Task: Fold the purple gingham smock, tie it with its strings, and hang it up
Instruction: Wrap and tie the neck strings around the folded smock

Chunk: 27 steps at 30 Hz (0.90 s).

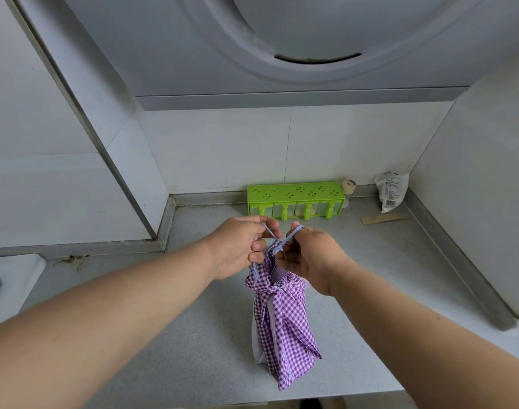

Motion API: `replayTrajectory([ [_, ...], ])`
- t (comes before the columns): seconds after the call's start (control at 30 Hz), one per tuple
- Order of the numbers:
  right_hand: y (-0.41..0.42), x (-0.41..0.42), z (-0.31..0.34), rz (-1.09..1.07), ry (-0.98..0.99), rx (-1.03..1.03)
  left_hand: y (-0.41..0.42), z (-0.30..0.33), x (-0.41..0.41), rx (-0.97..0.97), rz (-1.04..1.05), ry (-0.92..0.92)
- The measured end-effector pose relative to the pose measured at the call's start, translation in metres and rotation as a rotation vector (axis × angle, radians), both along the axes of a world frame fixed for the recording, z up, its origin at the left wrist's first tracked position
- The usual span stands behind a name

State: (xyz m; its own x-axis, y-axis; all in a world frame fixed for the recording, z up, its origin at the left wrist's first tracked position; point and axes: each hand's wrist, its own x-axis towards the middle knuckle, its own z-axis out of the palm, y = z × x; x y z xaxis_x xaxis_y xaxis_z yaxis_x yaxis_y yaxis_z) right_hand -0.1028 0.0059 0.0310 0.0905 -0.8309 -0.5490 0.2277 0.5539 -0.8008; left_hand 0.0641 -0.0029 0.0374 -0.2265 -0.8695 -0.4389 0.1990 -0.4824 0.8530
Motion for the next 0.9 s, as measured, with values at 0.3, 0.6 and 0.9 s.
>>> replayTrajectory([
  [0.3,-0.004,0.004,0.003,0.049,-0.072,0.199,0.005,-0.008,-0.016,0.108,-0.09,-0.014],
  [0.6,0.001,0.007,-0.01,-0.04,0.159,-0.191,-0.01,-0.007,-0.016,0.206,-0.122,0.002],
  [0.9,0.0,-0.004,-0.01,0.167,0.565,-0.468,-0.013,-0.008,-0.019,0.28,-0.206,0.056],
])
